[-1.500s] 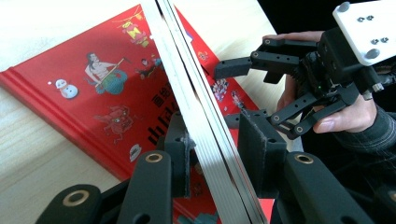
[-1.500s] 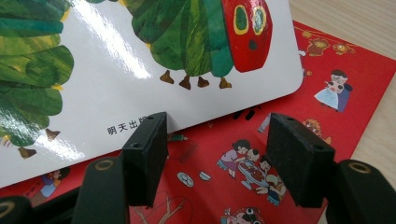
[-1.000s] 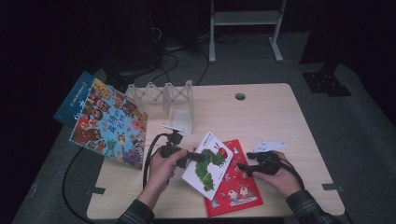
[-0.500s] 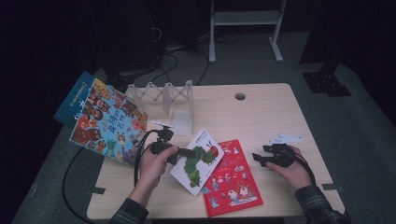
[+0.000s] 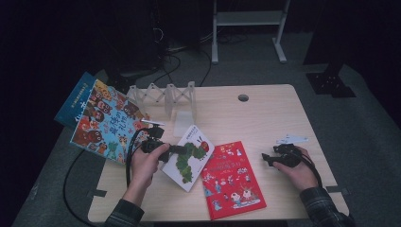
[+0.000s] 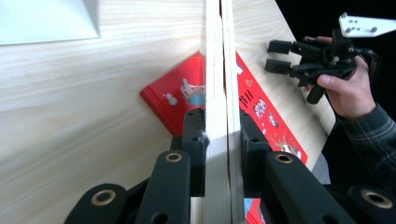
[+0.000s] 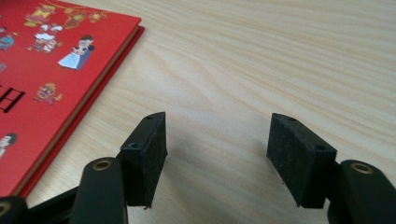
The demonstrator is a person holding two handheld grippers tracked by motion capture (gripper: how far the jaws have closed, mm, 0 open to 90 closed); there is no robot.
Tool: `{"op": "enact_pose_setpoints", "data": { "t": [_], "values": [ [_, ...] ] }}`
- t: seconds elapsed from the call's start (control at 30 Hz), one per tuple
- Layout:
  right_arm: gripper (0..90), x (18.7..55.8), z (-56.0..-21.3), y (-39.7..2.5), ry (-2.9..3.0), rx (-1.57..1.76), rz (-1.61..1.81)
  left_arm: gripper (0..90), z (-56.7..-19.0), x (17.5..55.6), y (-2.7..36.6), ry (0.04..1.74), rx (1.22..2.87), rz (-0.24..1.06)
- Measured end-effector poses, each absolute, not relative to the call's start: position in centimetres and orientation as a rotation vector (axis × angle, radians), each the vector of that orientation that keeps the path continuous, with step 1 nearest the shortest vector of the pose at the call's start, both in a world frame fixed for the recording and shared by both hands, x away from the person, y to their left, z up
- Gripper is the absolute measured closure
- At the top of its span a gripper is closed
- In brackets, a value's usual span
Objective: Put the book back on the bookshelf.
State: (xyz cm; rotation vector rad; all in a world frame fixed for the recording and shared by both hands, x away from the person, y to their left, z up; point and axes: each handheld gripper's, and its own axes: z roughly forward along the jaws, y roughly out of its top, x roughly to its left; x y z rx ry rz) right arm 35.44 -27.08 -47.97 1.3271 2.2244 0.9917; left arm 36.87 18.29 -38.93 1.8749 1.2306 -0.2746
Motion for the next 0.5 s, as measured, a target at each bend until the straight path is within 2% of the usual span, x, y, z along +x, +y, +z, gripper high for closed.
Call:
{"op": "enact_pose_setpoints", "data": {
  "t": [0.13,0.3,0.5],
  "values": [
    [35.0,35.5,-48.1,-27.1,2.217,1.326,0.991,76.6,-38.5,37.2,19.3,1.248,1.854,-0.243],
    [28.0,35.5,-48.5,-26.8,2.204,1.29,0.993,76.7,-38.2,37.7,20.4,1.286,1.844,-0.21],
    [26.7,35.6,-48.6,-26.8,2.198,1.283,1.001,76.6,-38.0,38.5,21.4,1.337,1.829,-0.181]
  ]
}}
